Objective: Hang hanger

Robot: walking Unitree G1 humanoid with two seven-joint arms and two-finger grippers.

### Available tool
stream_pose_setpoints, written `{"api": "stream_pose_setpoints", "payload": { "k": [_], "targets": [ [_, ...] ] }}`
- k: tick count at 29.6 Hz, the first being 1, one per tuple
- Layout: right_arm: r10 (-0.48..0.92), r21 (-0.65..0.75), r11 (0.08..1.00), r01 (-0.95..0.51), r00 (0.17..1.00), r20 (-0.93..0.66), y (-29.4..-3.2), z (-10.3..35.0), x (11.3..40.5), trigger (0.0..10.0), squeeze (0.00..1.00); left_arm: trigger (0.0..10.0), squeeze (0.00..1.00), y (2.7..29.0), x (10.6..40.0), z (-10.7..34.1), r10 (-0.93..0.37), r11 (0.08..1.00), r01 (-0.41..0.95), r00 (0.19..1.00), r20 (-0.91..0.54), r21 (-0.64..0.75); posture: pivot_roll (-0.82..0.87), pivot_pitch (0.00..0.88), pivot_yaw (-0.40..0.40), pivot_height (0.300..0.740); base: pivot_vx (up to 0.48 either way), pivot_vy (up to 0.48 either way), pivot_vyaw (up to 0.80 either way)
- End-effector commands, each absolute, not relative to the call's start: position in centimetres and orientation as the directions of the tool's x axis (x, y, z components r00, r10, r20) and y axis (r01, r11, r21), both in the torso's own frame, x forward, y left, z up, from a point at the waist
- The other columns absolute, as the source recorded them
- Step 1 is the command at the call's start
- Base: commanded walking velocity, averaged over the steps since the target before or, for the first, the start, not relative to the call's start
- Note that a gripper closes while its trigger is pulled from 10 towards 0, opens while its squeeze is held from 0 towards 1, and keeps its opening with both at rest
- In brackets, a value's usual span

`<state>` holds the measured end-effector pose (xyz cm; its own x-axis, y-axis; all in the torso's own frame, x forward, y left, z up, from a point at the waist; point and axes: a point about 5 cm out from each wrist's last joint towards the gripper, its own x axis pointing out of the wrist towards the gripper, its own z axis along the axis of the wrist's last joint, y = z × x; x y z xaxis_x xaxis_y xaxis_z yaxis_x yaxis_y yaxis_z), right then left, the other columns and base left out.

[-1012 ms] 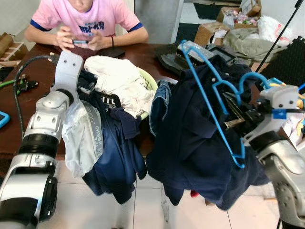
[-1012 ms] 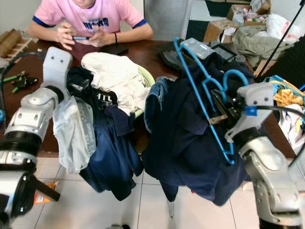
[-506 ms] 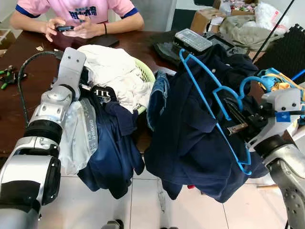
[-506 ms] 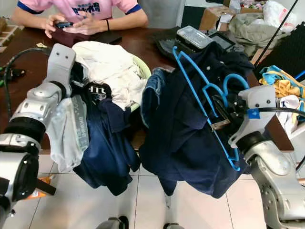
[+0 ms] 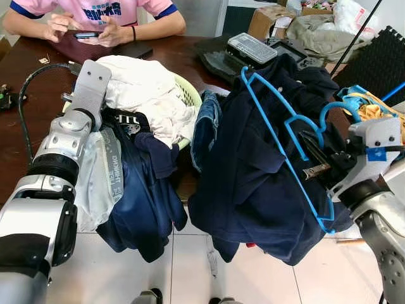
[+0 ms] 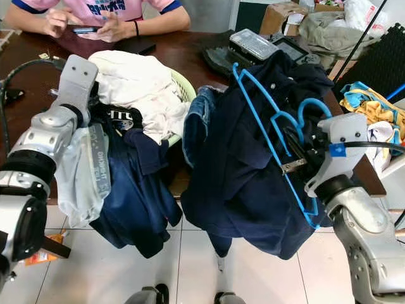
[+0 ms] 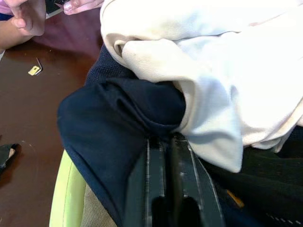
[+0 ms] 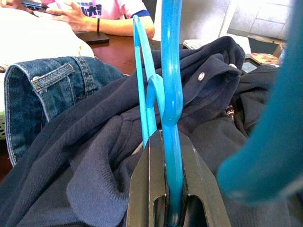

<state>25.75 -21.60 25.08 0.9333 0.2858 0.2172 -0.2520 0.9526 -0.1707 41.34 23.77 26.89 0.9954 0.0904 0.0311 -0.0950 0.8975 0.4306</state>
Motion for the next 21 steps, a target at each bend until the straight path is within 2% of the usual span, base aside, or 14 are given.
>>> {"api": "stream_pose_setpoints", "payload": {
  "k": [1,3,4,5,6,7,8,9,10,11,12,13,15,21],
  "targets": [
    [0.280,-0.169,0.954,-0.247,0.937,0.210,-21.8,24.9,25.7,10.0,0.00,0.0,0.00,24.1,41.3,27.7,0.088,0.905,-0.106,0.994,0.063,0.411,0.01,0.284,-0.056,0.740,0.000,0.000,0.00],
    [0.280,-0.169,0.954,-0.247,0.937,0.210,-21.8,24.9,25.7,10.0,0.00,0.0,0.00,24.1,41.3,27.7,0.088,0.905,-0.106,0.994,0.063,0.411,0.01,0.284,-0.056,0.740,0.000,0.000,0.00],
    [0.279,-0.167,0.955,-0.246,0.936,0.214,-21.8,24.9,25.8,10.0,0.00,0.0,0.00,23.0,41.4,30.0,0.017,0.923,-0.078,0.987,0.161,0.377,0.01,0.275,-0.054,0.740,0.000,0.000,0.00],
    [0.279,-0.167,0.955,-0.246,0.936,0.214,-21.8,24.9,25.8,10.0,0.00,0.0,0.00,23.0,41.4,30.0,0.017,0.923,-0.078,0.987,0.161,0.377,0.01,0.275,-0.054,0.740,0.000,0.000,0.00],
    [0.278,-0.166,0.955,-0.245,0.935,0.219,-21.7,24.9,25.9,10.0,0.00,0.0,0.00,21.6,41.1,32.6,-0.077,0.932,-0.025,0.961,0.267,0.360,0.02,0.258,-0.049,0.740,0.000,0.000,0.00],
    [0.278,-0.166,0.955,-0.245,0.935,0.219,-21.7,24.9,25.9,10.0,0.00,0.0,0.00,21.6,41.1,32.6,-0.077,0.932,-0.025,0.961,0.267,0.360,0.02,0.258,-0.049,0.740,0.000,0.000,0.00],
    [0.278,-0.164,0.956,-0.245,0.934,0.224,-21.6,24.9,26.1,10.0,0.00,0.0,0.00,20.1,40.5,35.6,-0.167,0.937,0.027,0.910,0.379,0.349,0.02,0.245,-0.047,0.740,0.000,0.000,0.00],
    [0.278,-0.164,0.956,-0.245,0.934,0.224,-21.6,24.9,26.1,10.0,0.00,0.0,0.00,20.1,40.5,35.6,-0.167,0.937,0.027,0.910,0.379,0.349,0.02,0.245,-0.047,0.740,0.000,0.000,0.00],
    [0.278,-0.163,0.956,-0.244,0.932,0.232,-21.5,24.9,26.2,10.0,0.00,0.0,0.00,18.5,39.2,38.9,-0.237,0.938,0.065,0.837,0.493,0.340,0.02,0.231,-0.044,0.740,0.000,0.000,0.00],
    [0.278,-0.163,0.956,-0.244,0.932,0.232,-21.5,24.9,26.2,10.0,0.00,0.0,0.00,18.5,39.2,38.9,-0.237,0.938,0.065,0.837,0.493,0.340,0.02,0.231,-0.044,0.740,0.000,0.000,0.00],
    [0.276,-0.162,0.957,-0.242,0.931,0.240,-21.4,25.0,26.3,10.0,0.00,0.0,0.00,17.5,37.8,41.7,-0.277,0.939,0.089,0.767,0.578,0.332,0.03,0.217,-0.041,0.740,0.000,0.000,0.00],
    [0.274,-0.160,0.958,-0.239,0.929,0.248,-21.4,25.1,26.4,10.0,0.00,0.0,0.00,17.0,36.5,44.0,-0.294,0.944,0.113,0.711,0.639,0.309,0.03,0.211,-0.039,0.740,0.000,0.000,0.00],
    [0.270,-0.159,0.959,-0.236,0.928,0.256,-21.4,25.2,26.5,10.0,0.00,0.0,0.00,16.7,35.4,45.6,-0.298,0.948,0.123,0.668,0.682,0.294,0.03,0.204,-0.036,0.740,0.000,0.000,0.00],
    [0.262,-0.154,0.962,-0.227,0.926,0.271,-21.4,25.2,26.7,10.0,0.00,0.0,0.00,17.0,34.1,48.0,-0.262,0.958,0.067,0.605,0.752,0.280,0.04,0.187,-0.026,0.740,0.000,0.000,0.00]
  ]
}}
